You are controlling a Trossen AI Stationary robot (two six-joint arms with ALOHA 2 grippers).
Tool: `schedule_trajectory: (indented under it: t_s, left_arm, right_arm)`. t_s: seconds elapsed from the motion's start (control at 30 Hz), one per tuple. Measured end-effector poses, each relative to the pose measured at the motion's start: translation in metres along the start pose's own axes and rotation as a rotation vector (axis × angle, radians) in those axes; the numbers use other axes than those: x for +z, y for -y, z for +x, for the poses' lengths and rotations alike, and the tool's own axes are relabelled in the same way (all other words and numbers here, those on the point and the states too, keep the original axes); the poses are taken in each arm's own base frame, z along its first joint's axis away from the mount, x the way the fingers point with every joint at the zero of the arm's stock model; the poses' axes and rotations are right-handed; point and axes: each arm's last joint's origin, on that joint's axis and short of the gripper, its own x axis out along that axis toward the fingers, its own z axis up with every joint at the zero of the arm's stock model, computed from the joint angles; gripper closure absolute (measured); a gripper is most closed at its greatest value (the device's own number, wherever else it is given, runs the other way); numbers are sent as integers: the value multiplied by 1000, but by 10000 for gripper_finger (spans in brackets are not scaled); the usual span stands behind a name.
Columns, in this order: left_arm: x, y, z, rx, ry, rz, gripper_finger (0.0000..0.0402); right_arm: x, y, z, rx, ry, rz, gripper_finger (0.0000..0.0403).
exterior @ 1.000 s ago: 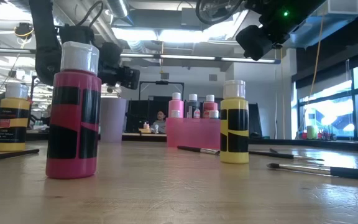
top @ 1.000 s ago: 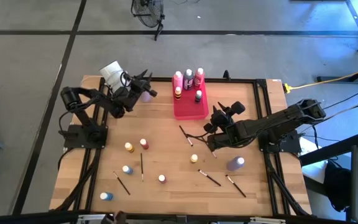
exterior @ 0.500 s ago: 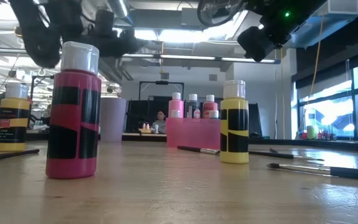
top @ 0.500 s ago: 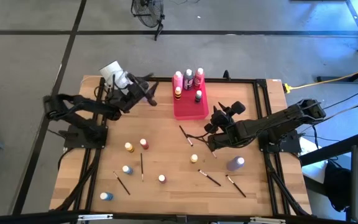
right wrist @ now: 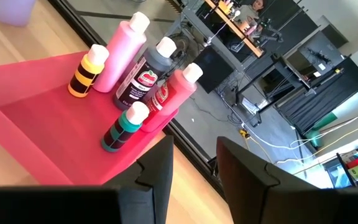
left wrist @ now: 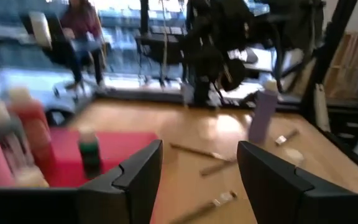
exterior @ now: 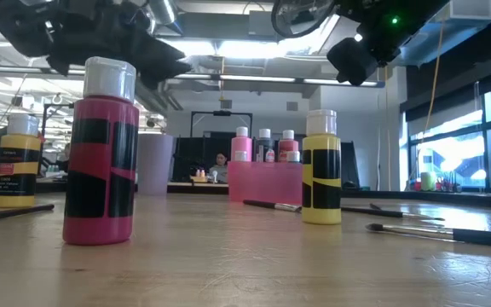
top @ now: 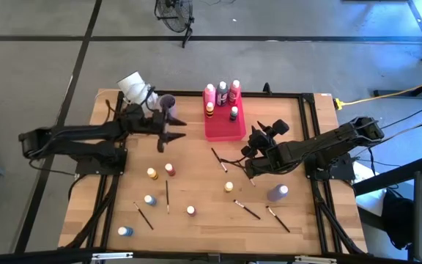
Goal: Pick & Place Paint Supplies
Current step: Put the red paint bottle into the red bin
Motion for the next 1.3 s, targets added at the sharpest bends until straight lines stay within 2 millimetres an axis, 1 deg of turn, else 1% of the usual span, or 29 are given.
schedule_trajectory:
  t_s: [0.2, 0.3, 0.4, 0.53, 0.63, 0.7, 0.77, 0.83, 0.97, 1.1, 1.17, 1.3]
  left_arm:
    - [-13, 16, 0, -68, -148, -157, 196]
    - [-17, 25, 2, -110, -199, -180, 196]
    - [-19, 34, 3, -154, -215, -193, 196]
    - [-8, 46, 7, -213, -202, -197, 196]
    - [3, 58, 11, -282, -166, -89, 198]
    - [15, 66, 13, -302, -130, -39, 200]
    - [27, 73, 14, -293, -134, -26, 202]
    - [35, 80, 14, -277, -192, 13, 203]
    - [43, 94, 11, -164, -374, 88, 203]
    - [49, 105, 5, -74, -540, 55, 203]
    - [46, 109, 3, -26, -614, 16, 203]
    - [33, 114, 3, 52, -741, -97, 204]
  right_arm:
    - [0, -1, 0, 13, -10, 5, 275]
    - [0, -1, 0, 29, -23, 6, 275]
    - [0, -2, 0, 37, -27, 12, 275]
    - [0, -2, 0, 56, -42, 14, 275]
    - [-1, -3, 0, 64, -47, 14, 275]
    - [-1, -3, 0, 65, -49, 14, 275]
    - [-1, -3, 0, 67, -49, 15, 275]
    - [-1, -3, 0, 78, -57, 21, 275]
    - [-1, -3, 0, 80, -58, 22, 275]
    - [0, -4, -1, 80, -56, 24, 275]
    - [0, -4, -1, 81, -55, 27, 275]
    - [1, -4, 0, 83, -52, 40, 275]
